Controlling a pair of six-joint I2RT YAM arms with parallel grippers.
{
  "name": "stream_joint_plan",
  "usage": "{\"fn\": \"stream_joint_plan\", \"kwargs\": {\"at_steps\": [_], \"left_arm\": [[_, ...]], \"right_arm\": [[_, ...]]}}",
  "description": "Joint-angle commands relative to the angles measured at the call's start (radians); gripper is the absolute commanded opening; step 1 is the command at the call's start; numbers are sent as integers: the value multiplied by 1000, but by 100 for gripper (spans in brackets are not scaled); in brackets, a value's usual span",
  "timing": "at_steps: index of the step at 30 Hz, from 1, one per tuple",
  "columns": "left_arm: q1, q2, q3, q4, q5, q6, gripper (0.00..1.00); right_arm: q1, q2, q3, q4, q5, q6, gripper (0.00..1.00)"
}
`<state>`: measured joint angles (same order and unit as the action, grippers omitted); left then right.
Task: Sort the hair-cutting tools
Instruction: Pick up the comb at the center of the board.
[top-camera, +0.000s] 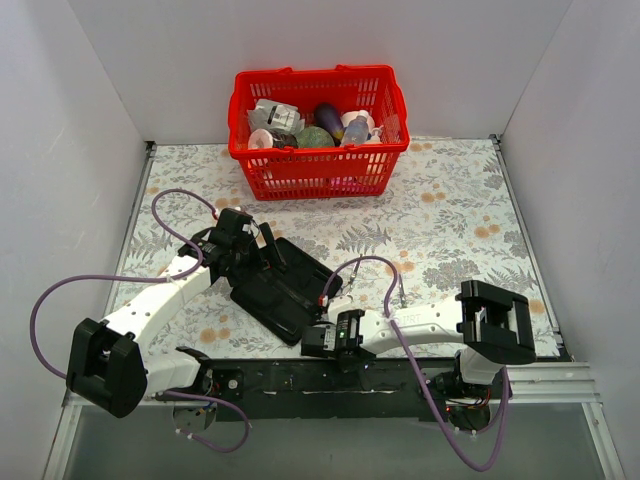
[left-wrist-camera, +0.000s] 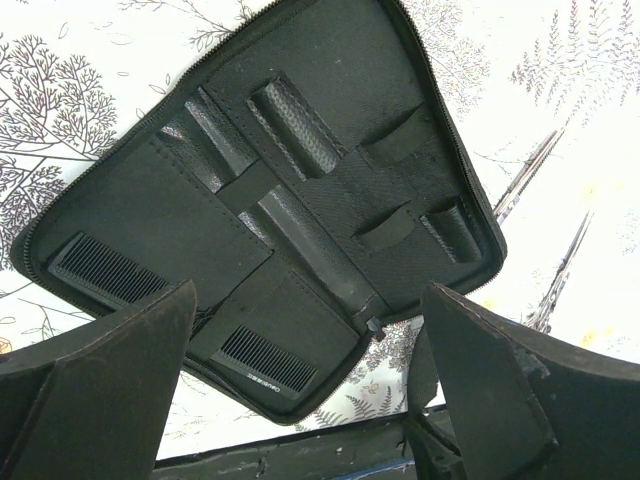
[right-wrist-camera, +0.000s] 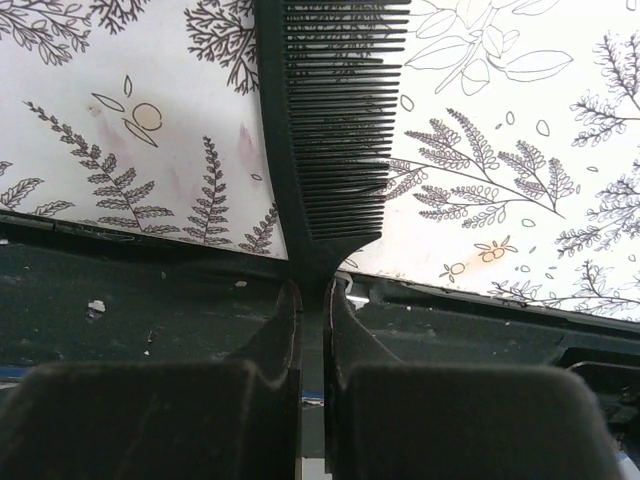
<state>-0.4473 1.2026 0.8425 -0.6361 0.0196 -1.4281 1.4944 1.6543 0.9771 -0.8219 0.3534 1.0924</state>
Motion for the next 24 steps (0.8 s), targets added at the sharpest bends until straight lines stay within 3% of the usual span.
{"fn": "stream_joint_plan", "kwargs": {"at_steps": [1,8,14,20,24], "left_arm": [[-2,0,46,-7,17,17,98],[-2,37,167,-48,180,81,96],[-1,48,242,-37,479,127,95],[-1,49,234,-24,680,158,91],[-1,42,219,-25,720,147,87]], "right_arm": [[20,-5,87,-101,-5,34,1],[33,-116,227,-195,-1,-104,1],[35,-220,301,-200,-73,-271,1],[35,-258,371,-230,-67,-328,1],[32,-245,411,-276,-1,-293,1]]}}
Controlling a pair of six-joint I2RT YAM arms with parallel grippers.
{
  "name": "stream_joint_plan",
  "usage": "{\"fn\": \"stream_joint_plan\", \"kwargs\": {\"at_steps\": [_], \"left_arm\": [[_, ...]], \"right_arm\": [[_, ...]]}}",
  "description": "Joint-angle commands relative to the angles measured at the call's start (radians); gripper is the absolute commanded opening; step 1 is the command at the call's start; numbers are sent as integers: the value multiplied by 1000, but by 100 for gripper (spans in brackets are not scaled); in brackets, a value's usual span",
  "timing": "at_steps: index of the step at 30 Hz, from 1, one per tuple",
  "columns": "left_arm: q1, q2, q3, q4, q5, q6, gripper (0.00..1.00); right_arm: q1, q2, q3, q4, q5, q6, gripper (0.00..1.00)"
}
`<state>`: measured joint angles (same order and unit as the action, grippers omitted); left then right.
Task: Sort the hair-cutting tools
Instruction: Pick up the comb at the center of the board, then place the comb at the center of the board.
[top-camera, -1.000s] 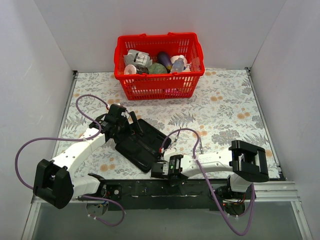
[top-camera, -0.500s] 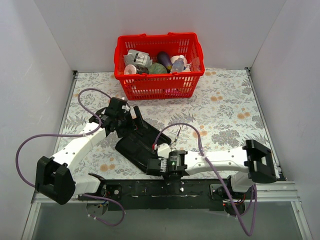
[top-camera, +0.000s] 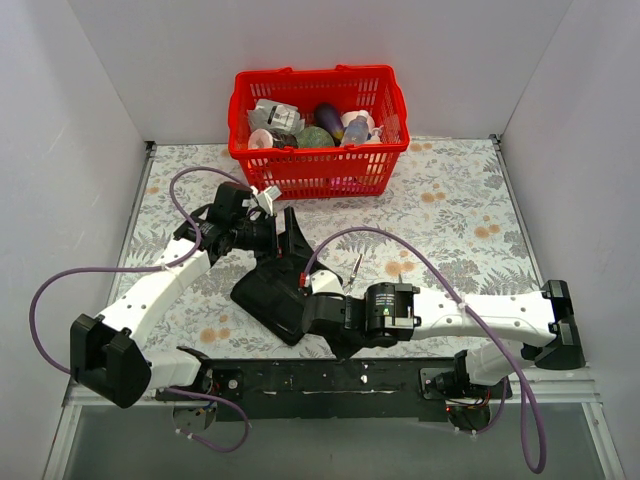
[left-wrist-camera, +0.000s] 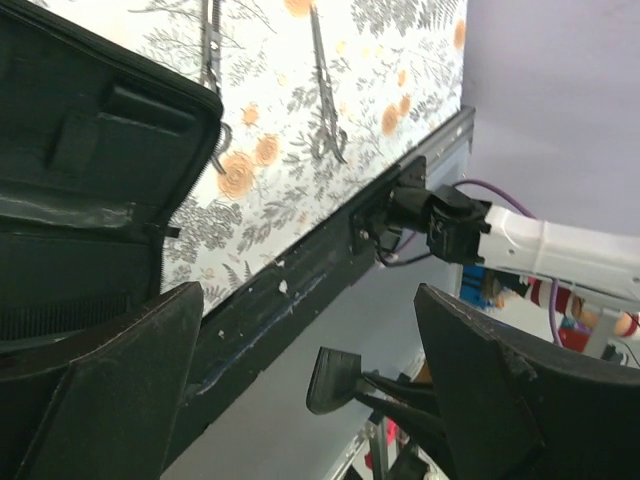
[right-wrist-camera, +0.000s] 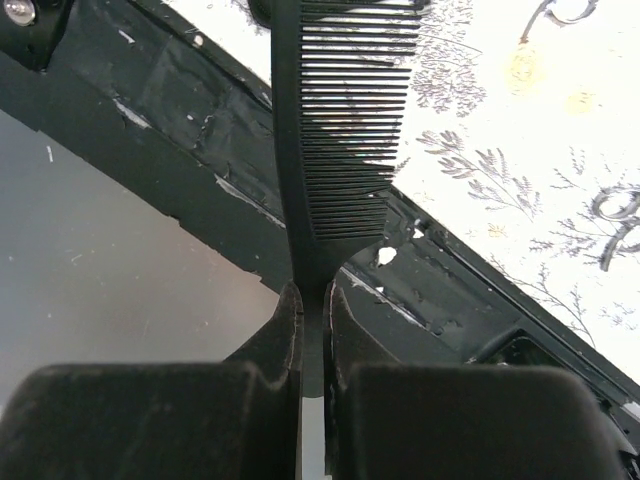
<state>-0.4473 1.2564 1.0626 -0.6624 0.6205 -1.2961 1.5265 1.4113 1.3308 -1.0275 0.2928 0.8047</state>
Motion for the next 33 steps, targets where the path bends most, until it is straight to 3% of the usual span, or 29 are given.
{"fn": "stream_joint_plan", "kwargs": {"at_steps": [1,10,17,22,28,33], "left_arm": [[-1,-34,-6,3,111,3,87],[-1,-225,-47,52,-123,-239,88],[-1,-357,-165,151,-176,-321,88],[-1,-385,-225,193,-170,-310,86],[-2,-442,-309,320,-137,-365,82],[-2,-445,-332,360,-154,-364,70]], "right_arm": [[-2,1,76,-97,77,13,1],[-88,29,68,-7,210,324,1],[-210,6,28,125,287,504,1],[-302,29,88,210,304,501,1],[-400,113,146,297,209,487,1],[-457,210,254,322,105,475,1]]}}
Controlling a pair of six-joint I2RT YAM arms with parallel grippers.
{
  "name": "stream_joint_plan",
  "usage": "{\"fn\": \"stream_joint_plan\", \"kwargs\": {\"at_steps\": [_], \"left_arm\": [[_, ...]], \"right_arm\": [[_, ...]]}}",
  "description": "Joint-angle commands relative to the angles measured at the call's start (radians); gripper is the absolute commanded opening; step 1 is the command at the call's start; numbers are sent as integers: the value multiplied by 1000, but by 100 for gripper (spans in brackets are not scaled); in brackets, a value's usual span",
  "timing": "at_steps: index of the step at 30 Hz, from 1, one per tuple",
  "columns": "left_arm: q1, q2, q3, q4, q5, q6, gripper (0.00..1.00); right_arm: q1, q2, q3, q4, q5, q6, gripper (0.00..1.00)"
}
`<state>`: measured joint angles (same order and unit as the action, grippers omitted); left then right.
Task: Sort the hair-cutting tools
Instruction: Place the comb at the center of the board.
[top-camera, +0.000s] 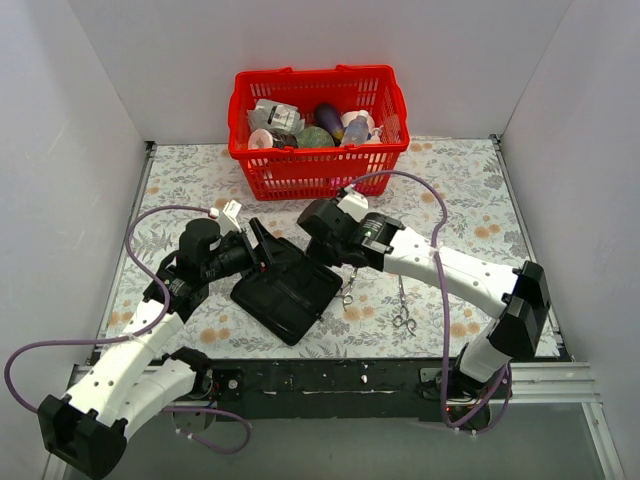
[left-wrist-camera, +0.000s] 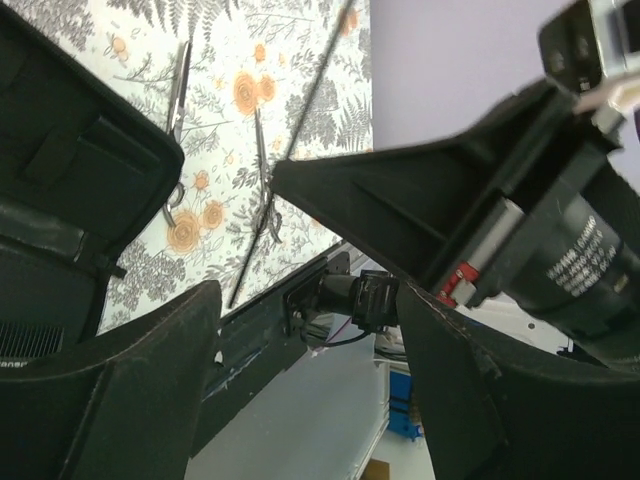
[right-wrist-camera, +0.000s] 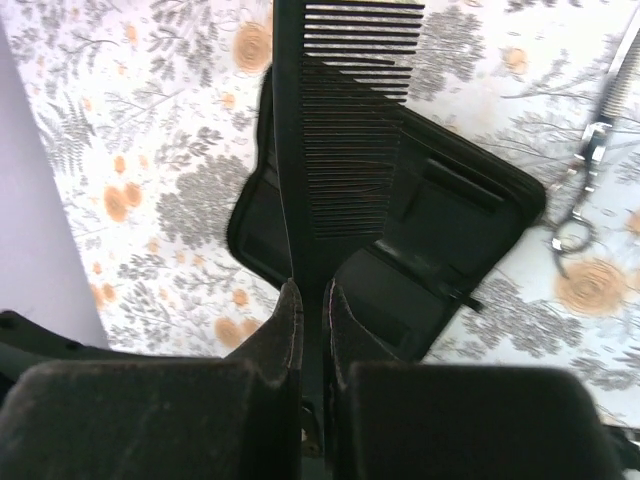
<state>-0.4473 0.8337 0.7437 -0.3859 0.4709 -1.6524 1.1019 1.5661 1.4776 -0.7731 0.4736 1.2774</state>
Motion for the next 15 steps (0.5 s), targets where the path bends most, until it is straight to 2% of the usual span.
{"fn": "stream_joint_plan", "kwargs": {"at_steps": [1,2,3,6,12,15], "left_arm": [[-1,-24,-17,94,-6,-9,68],[-1,-25,-26,119,-8,-10,66],[-1,-27,-30,134,-8,-14,56],[-2,-25,-41,163,5,-23,44],[-1,-44,-69,163,15,-3,47],[-1,-53,-75,140,-1,20,61]], "right_arm": [[-36,70,128,67,-91,0,1],[-42,93,145,67,-116,-1,1],[-45,104,171,66,-124,-1,1],[-65,135,203,70,-164,-6,1],[-80,153,277,60,-188,-64,1],[-82,149,311,23,-178,-96,1]]}}
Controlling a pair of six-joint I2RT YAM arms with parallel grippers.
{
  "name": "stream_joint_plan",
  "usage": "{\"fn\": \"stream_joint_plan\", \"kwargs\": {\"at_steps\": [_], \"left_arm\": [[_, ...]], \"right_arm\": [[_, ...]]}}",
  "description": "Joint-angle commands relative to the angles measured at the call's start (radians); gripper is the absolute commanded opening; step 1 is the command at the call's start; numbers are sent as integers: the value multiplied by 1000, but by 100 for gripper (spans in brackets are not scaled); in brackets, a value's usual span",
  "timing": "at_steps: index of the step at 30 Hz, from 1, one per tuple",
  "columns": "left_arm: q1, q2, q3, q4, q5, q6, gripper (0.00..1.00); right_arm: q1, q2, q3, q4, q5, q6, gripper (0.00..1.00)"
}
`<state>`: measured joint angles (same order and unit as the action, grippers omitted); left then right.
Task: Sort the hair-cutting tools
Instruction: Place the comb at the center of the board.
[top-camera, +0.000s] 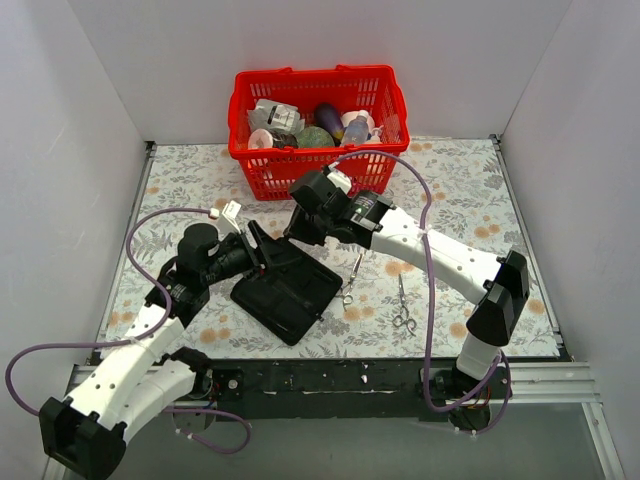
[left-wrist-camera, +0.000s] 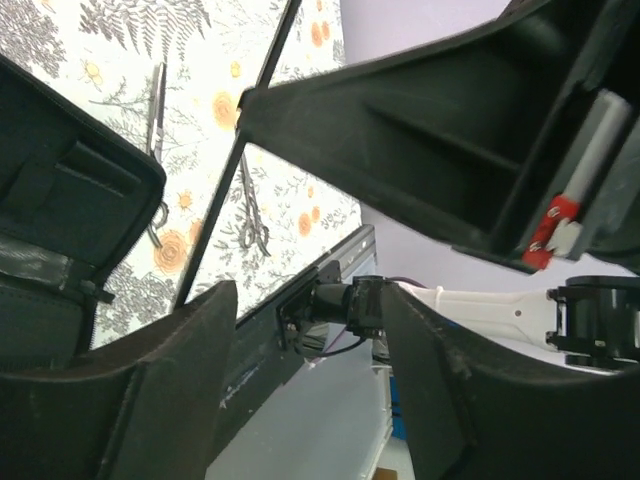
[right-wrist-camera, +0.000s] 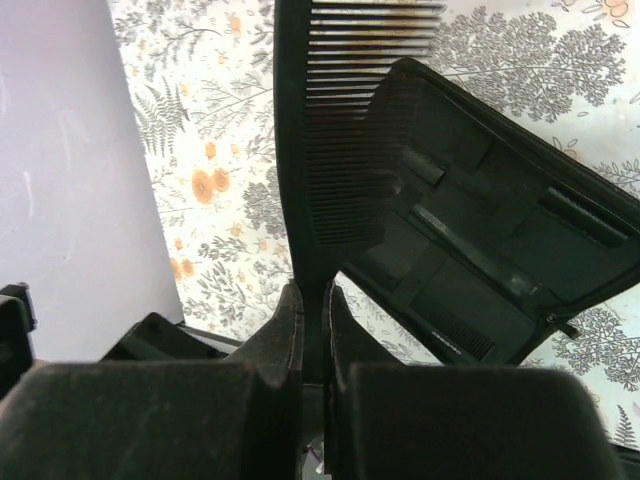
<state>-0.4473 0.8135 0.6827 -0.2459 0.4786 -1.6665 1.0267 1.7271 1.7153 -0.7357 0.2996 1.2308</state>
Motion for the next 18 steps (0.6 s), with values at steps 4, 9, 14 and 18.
{"fn": "stream_joint_plan", "kwargs": {"at_steps": [4,9,14,18], "left_arm": [[-1,-34,24,-19,-3,57,76],[-1,-14,95,-69,11,93,84],[-1,-1,118,-99,-18,134,84],[-2,6,127,-112,-41,149,84]], "right_arm": [[-7,-21,73,-71,16,-82,1],[-8,-72,-8,-54,32,-83,1],[-8,-81,-6,-65,42,-94,1],[-11,-77,-11,-70,65,-126,1]]}}
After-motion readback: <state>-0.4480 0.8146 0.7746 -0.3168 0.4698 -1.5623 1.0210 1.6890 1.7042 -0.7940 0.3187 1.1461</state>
